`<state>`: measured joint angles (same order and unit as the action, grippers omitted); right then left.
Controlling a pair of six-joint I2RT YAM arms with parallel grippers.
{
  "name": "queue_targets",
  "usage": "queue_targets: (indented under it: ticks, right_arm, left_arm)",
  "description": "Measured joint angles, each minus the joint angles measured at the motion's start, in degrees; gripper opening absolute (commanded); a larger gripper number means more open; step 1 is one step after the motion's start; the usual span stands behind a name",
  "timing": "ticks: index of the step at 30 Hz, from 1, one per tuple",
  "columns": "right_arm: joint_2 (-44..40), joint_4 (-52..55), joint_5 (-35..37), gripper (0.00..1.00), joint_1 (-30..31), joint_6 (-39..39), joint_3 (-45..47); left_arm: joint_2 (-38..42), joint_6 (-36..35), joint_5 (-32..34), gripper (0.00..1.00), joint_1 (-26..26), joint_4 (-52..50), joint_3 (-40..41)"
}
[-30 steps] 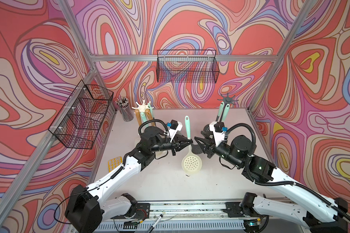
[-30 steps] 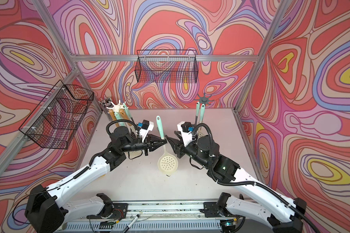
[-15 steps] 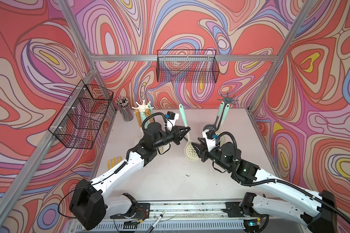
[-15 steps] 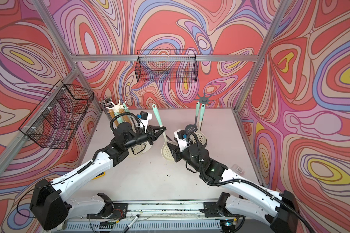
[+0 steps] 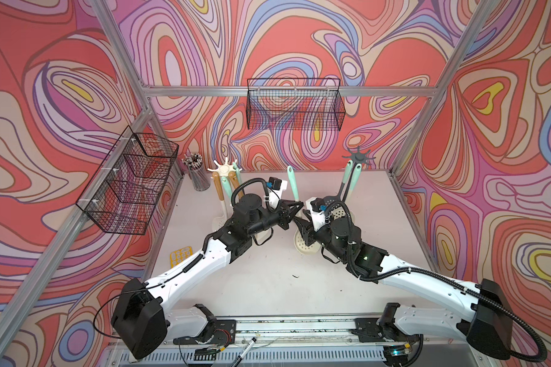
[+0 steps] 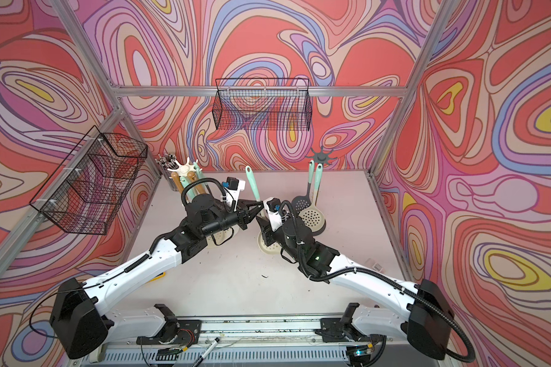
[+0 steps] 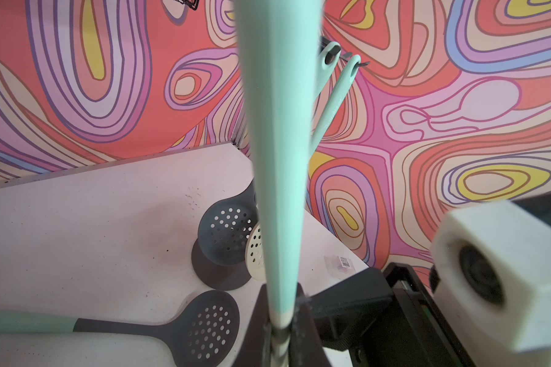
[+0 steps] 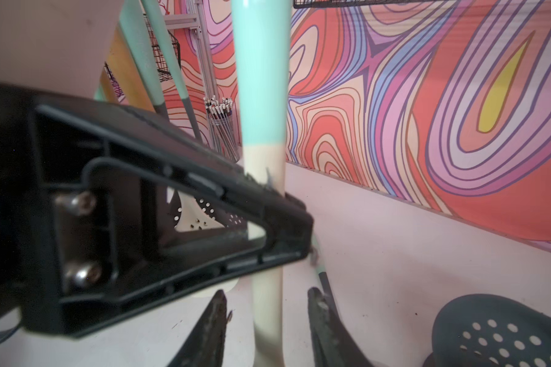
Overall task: Hang the skimmer on the kitchen utensil rack
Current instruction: Pick up the skimmer from the center of the board, then hang the skimmer on the rack.
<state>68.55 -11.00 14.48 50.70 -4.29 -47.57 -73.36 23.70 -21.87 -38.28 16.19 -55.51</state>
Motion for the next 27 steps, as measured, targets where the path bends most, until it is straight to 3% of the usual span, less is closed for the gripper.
queue_targets:
  ticks: [9,12,17,21,27]
  right_arm:
    - [2.5,-0.8,1.5,0.12,0.2,0.8,-1.3]
    - [2.5,-0.8,1.4,0.09,0.4,0.8,-1.4]
    - [0.0,1.7,2.3,0.07,0.2,0.6,-1.2]
    - [-5.9,5.7,2.7,0.08,0.2,0.5,-0.3]
    - [-14.9,13.9,3.4,0.08,-0.5,0.2,-0.2]
  left_arm:
    - [0.1,-0.1,0.7,0.09,0.0,-0.6,0.0]
    - [0.3,-0.3,0.8,0.28,0.0,-0.8,0.0]
    - [3.0,-1.7,0.9,0.76,0.0,-4.3,0.0]
    - [6.8,-3.5,0.9,0.89,0.0,-8.6,-0.7]
    - [11.6,-7.0,-0.9,0.96,0.8,-14.1,-3.7]
